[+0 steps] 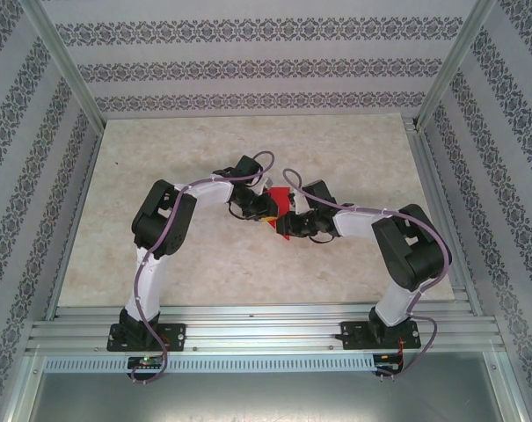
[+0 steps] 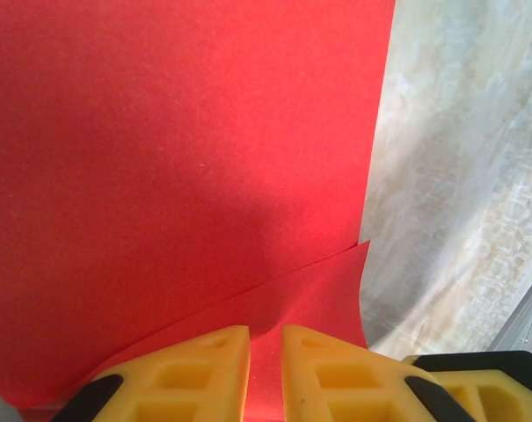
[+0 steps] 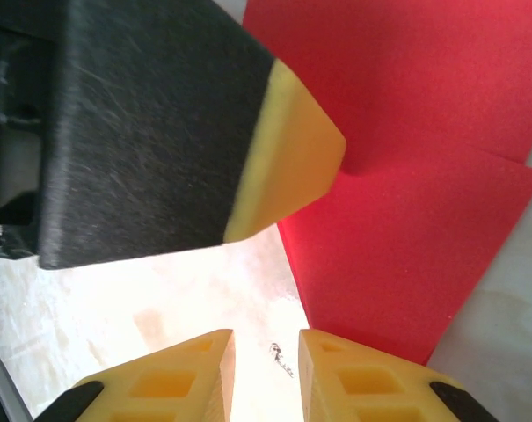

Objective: Fold a paper plane with a square sheet of paper (fold left side to right side)
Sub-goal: Third fold the triangle at the center of the table.

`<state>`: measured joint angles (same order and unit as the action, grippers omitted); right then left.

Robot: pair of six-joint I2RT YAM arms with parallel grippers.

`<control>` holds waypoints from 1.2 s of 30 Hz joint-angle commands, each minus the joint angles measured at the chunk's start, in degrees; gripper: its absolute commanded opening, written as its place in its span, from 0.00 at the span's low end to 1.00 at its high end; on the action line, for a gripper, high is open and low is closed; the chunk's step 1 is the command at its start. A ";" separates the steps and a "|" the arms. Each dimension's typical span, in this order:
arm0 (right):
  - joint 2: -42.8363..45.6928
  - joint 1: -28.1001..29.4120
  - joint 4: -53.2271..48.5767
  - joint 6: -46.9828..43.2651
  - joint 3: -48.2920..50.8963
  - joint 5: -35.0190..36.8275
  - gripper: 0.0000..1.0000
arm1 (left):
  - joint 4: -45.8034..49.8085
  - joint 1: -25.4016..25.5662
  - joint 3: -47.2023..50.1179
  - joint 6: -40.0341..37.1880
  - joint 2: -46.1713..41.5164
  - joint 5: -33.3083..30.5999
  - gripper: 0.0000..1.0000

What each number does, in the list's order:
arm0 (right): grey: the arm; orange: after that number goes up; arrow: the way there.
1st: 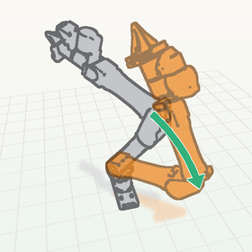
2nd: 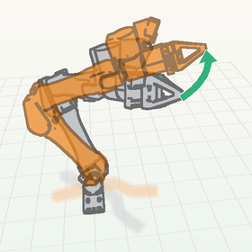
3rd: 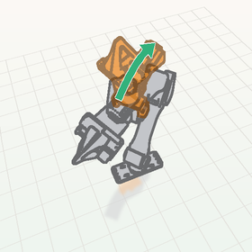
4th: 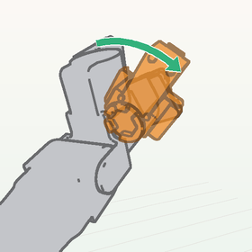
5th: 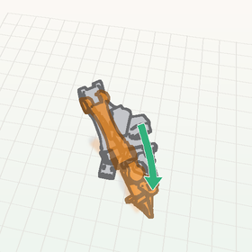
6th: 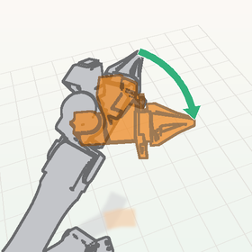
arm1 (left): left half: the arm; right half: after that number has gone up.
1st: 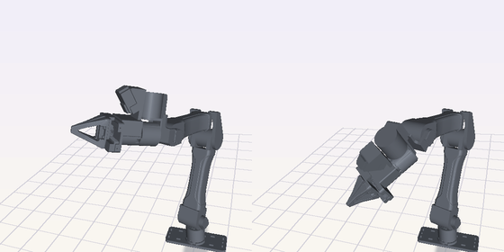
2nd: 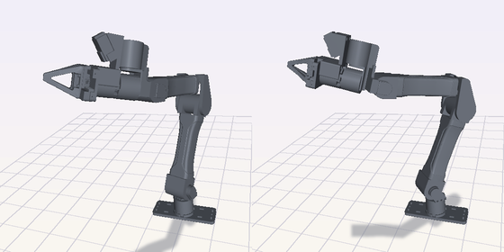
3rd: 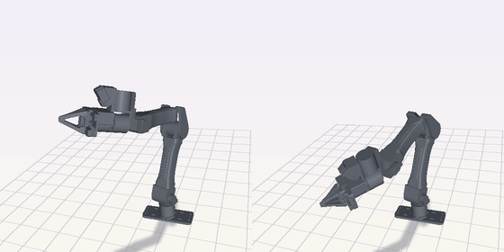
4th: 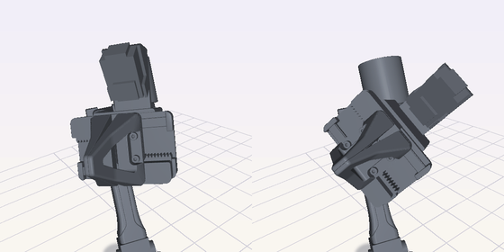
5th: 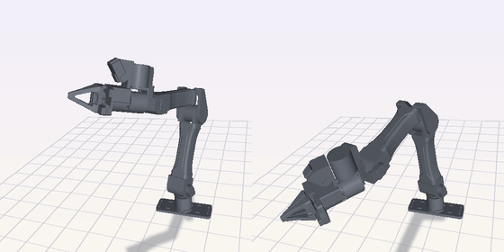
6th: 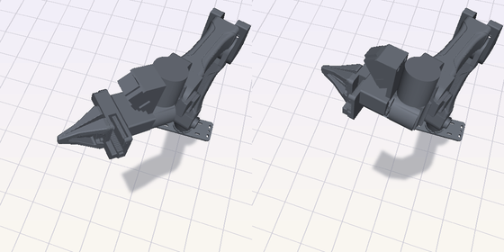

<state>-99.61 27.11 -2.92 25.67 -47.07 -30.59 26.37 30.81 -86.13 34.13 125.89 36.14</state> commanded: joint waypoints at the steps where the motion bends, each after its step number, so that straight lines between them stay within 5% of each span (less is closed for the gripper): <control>1: -0.58 -0.22 1.38 0.03 0.84 -1.41 0.25 | 0.17 0.07 1.98 -0.74 1.47 -4.42 0.20; 19: -2.42 -1.48 -11.75 0.59 3.15 2.89 0.14 | 0.96 -0.43 1.93 -1.34 1.42 -5.54 0.19; 28: 3.15 -4.01 -14.27 2.82 7.94 -0.03 0.12 | 1.14 -0.56 1.84 -1.58 1.27 -5.73 0.19; 36: 9.09 -4.79 -18.11 2.17 2.68 -1.27 0.12 | 0.97 -0.53 1.84 -1.52 1.00 -5.47 0.18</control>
<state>-93.21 22.72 -16.80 27.42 -41.56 -31.44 26.33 30.83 -86.02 34.09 125.89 36.12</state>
